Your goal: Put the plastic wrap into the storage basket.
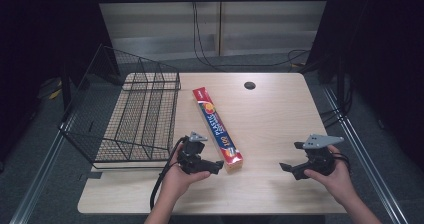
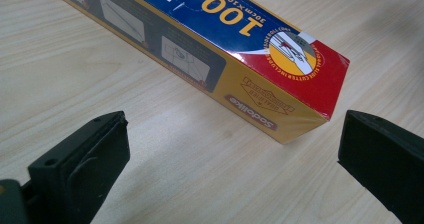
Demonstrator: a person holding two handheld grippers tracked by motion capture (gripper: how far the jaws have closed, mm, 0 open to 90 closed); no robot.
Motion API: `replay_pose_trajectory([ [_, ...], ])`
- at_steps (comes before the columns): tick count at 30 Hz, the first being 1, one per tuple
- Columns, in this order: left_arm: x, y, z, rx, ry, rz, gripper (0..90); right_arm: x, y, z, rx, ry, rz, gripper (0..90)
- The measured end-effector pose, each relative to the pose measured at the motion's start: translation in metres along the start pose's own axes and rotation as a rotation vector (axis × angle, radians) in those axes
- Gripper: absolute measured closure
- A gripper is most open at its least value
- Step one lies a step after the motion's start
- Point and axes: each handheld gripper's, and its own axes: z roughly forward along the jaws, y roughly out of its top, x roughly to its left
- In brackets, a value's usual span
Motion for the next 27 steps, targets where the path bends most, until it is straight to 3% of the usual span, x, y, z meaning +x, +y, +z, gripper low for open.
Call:
replay_pose_trajectory([
  [16,0.003,0.005,0.002,0.025,0.016,-0.015,1.6,0.002,-0.003,0.001,0.020,-0.004,-0.024,4.8],
  [23,0.002,0.021,0.007,0.050,0.019,-0.045,4.2,0.003,-0.006,0.000,0.027,-0.024,-0.034,4.7],
  [27,-0.001,0.035,0.010,0.058,0.039,-0.034,4.3,0.002,-0.006,0.000,0.022,-0.024,-0.037,4.7],
])
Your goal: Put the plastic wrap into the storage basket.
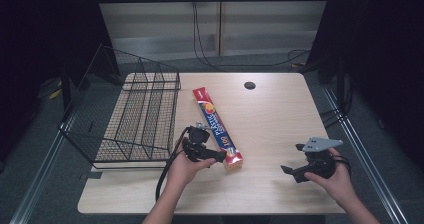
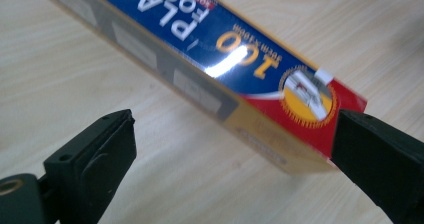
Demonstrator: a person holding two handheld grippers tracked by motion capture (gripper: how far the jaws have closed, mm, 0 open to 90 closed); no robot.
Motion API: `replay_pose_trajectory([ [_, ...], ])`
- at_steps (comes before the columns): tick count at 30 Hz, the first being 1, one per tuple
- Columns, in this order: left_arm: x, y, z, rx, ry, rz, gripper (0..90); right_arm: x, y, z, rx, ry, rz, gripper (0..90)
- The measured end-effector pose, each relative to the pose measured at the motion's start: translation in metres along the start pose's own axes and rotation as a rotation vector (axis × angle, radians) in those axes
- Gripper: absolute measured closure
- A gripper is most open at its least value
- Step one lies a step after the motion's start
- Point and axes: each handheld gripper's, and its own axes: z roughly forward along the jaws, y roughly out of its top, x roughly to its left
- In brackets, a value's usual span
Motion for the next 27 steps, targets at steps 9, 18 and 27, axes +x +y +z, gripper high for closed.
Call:
replay_pose_trajectory([
  [9,-0.004,0.027,0.011,0.021,0.040,-0.022,4.5,0.001,-0.001,-0.002,-0.002,-0.002,0.002,5.0],
  [18,0.004,0.049,0.019,0.031,0.085,-0.063,4.5,0.001,0.000,-0.003,-0.009,-0.007,0.005,5.1],
  [27,0.021,0.057,0.028,0.025,0.093,-0.139,4.5,0.001,0.000,-0.003,-0.013,-0.006,0.015,5.1],
])
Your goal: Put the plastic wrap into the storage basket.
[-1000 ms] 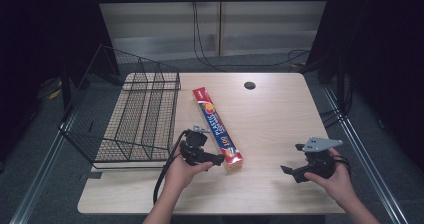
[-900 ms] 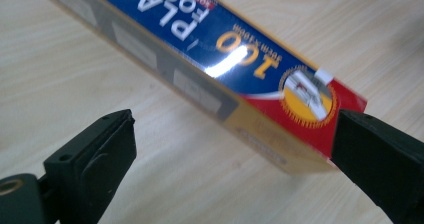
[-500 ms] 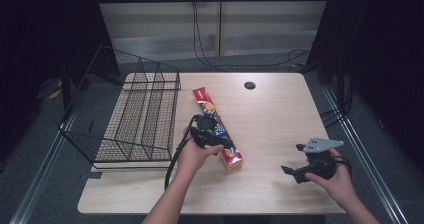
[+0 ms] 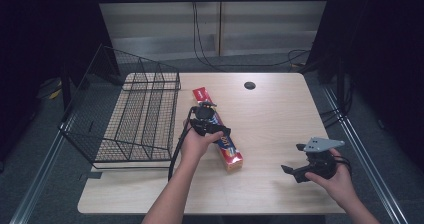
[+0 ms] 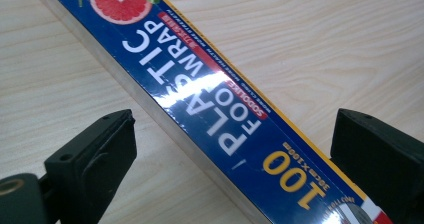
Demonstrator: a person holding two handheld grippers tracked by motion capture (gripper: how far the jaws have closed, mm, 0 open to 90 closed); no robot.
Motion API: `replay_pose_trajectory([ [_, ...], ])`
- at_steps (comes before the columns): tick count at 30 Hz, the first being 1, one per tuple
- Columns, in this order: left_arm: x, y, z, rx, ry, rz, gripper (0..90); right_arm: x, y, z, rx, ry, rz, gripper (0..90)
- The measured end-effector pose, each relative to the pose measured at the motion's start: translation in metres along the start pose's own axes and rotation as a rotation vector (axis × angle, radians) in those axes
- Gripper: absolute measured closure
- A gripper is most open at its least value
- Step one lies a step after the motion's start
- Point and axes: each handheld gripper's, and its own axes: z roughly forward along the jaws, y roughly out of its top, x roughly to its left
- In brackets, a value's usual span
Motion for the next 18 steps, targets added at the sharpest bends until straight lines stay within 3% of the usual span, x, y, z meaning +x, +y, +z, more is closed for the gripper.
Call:
replay_pose_trajectory([
  [14,0.008,0.013,0.015,0.000,0.051,-0.091,4.5,0.000,0.000,0.000,0.002,-0.002,-0.001,5.2],
  [15,0.009,0.014,0.016,0.012,0.050,-0.078,4.5,-0.001,0.000,-0.001,0.001,-0.005,0.000,5.2],
  [17,0.008,0.016,0.019,0.005,0.058,-0.098,4.5,-0.001,0.000,0.000,0.002,-0.003,0.001,5.3],
  [18,0.009,0.017,0.019,0.022,0.060,-0.089,4.6,-0.001,0.000,0.000,0.003,-0.004,0.004,5.3],
])
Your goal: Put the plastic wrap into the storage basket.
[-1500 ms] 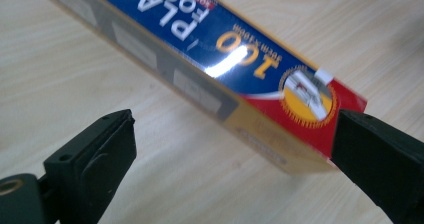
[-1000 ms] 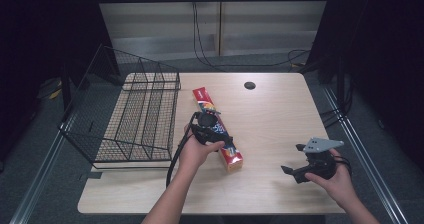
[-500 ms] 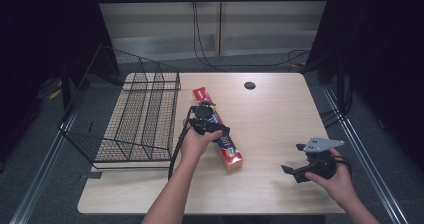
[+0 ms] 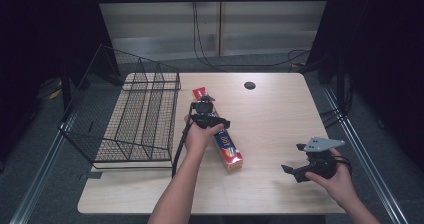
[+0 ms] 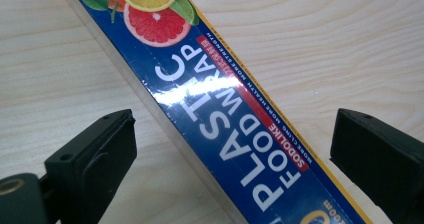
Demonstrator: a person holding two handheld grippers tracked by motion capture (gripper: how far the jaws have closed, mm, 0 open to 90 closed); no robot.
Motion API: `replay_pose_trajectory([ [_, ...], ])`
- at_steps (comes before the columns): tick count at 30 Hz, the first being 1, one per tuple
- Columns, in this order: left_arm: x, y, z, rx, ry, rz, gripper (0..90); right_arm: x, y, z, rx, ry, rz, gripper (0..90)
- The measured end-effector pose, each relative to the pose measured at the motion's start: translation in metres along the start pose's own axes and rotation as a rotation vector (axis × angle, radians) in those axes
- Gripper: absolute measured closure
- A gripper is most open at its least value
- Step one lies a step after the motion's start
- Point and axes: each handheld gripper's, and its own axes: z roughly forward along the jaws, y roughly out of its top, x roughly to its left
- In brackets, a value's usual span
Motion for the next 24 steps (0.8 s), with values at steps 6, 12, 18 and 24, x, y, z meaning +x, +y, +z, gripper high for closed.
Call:
replay_pose_trajectory([
  [6,-0.001,0.004,0.007,0.009,0.023,-0.007,4.5,0.000,0.000,-0.001,-0.002,-0.003,-0.006,5.3],
  [12,0.001,0.005,0.012,0.023,0.022,-0.032,4.8,0.001,0.000,0.001,0.002,-0.003,-0.014,5.3],
  [18,0.006,0.006,0.015,0.026,0.030,-0.058,5.4,0.000,0.001,0.000,0.001,-0.005,-0.010,5.3],
  [24,0.007,0.006,0.016,0.025,0.026,-0.068,5.3,0.000,0.001,0.000,-0.002,-0.009,-0.010,5.2],
])
